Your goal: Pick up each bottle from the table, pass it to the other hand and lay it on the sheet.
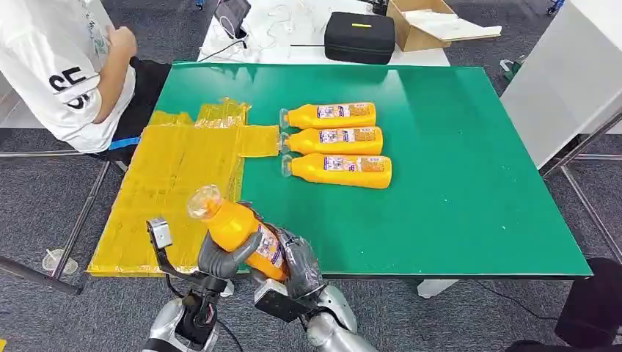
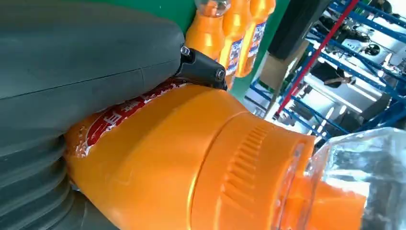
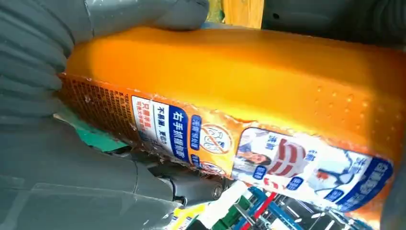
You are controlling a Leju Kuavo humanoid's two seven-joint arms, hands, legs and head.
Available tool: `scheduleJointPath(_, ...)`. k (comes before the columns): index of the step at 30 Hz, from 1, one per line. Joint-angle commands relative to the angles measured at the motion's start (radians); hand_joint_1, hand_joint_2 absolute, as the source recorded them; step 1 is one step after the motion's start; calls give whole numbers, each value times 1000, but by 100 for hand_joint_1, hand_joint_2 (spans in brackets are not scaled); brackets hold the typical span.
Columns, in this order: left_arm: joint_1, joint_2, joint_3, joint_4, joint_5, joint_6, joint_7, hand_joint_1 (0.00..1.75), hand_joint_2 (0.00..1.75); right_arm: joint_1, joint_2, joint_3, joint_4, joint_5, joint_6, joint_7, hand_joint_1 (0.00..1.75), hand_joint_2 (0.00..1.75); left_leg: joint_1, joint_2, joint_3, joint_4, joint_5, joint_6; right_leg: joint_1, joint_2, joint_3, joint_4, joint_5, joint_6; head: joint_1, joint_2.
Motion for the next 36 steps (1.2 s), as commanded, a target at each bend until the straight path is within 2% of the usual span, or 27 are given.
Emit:
scheduleJointPath(1, -51, -3, -49, -30, 35, -25, 5, 175, 175, 2, 7, -4, 8, -12, -4, 2, 0, 175, 0, -2, 7, 0, -2, 2, 0, -4, 8, 0, -3, -2, 0, 0)
scheduleJointPath(2, -52, -3, -37, -44, 18, 4, -13, 175, 175, 7, 5, -10, -19, -18, -7, 3, 0, 0, 0, -2, 1, 0, -1, 1, 0, -3, 2, 0, -1, -1, 0, 0)
scheduleJointPath(6, -76, 2, 47, -92, -82, 164, -90, 175, 175, 57, -20, -52, -223, -74, 0, 10, 0, 0, 0, -2, 3, 1, -2, 1, 1, -3, 4, 1, -3, -1, 0, 0)
scheduleJointPath(9, -119, 9, 132, -106, -158, 278, -145, 175, 175, 101, -42, -69, -396, -142, 49, 13, 0, 0, 0, -2, 2, 1, -1, 1, 1, -3, 3, 1, -2, -1, 1, 0)
scheduleJointPath(13, -163, 15, 200, -88, -176, 316, -164, 175, 175, 127, -56, -72, -484, -180, 88, 29, 0, 0, 0, 0, 3, 0, -1, 1, 1, -2, 3, 1, -1, -1, 0, 0)
scheduleJointPath(16, -216, 32, 236, -62, -329, 473, -254, 175, 175, 143, -59, -56, -521, -195, 90, 1, 0, 0, 0, -1, 6, 0, -1, 2, 0, -3, 6, 0, -2, -1, 0, 0)
scheduleJointPath(17, -237, 39, 249, -49, -396, 543, -254, 175, 175, 154, -55, -55, -552, -211, 70, -34, 0, 0, 0, -1, 1, 0, 0, 0, 0, -2, 2, 0, 0, -1, 0, 0)
scheduleJointPath(19, -257, 44, 276, -42, -427, 547, -254, 175, 175, 157, -60, -35, -583, -222, 65, -30, 0, 0, 0, -1, 2, 0, 0, 1, 1, -2, 3, 0, -1, -1, 0, 0)
scheduleJointPath(22, -278, 100, 211, -46, -675, 805, -254, 175, 175, 156, -85, 20, -670, -285, -5, -34, 0, 0, 0, 0, 3, 0, 0, 0, 0, -2, 4, 0, -1, -1, 0, 0)
scheduleJointPath(24, -354, 169, 153, 115, -852, 931, -254, 175, 175, 147, -92, 36, -699, -323, -7, -34, 0, 0, 0, 0, 3, 0, -1, 0, 0, -1, 4, 1, -1, -1, 0, 0)
scheduleJointPath(25, -376, 188, 143, 162, -892, 954, -254, 175, 175, 143, -92, 37, -699, -332, 1, -34, 0, 0, 0, -1, 1, 0, 1, 0, 0, -2, 2, 1, 0, -1, 1, 0)
scheduleJointPath(28, -472, 236, 111, 395, -1081, 1033, -251, 175, 175, 129, -93, 35, -691, -367, 45, -34, 0, 0, -1, -1, 8, -2, 0, 1, 0, -3, 8, 0, -2, -2, 0, 0)
scheduleJointPath(31, -525, 265, 85, 541, -1234, 1041, -223, 175, 175, 128, -96, 37, -701, -392, 69, -34, 0, 0, 0, -3, 7, -3, 1, 0, 0, -4, 8, -1, -1, -2, 1, 0)
scheduleJointPath(36, -527, 267, 94, 557, -1238, 1044, -233, 175, 175, 128, -95, 37, -700, -392, 69, -34, 0, 0, 0, 2, 4, -1, 2, 0, 0, 2, 4, 0, 1, -1, 0, 0)
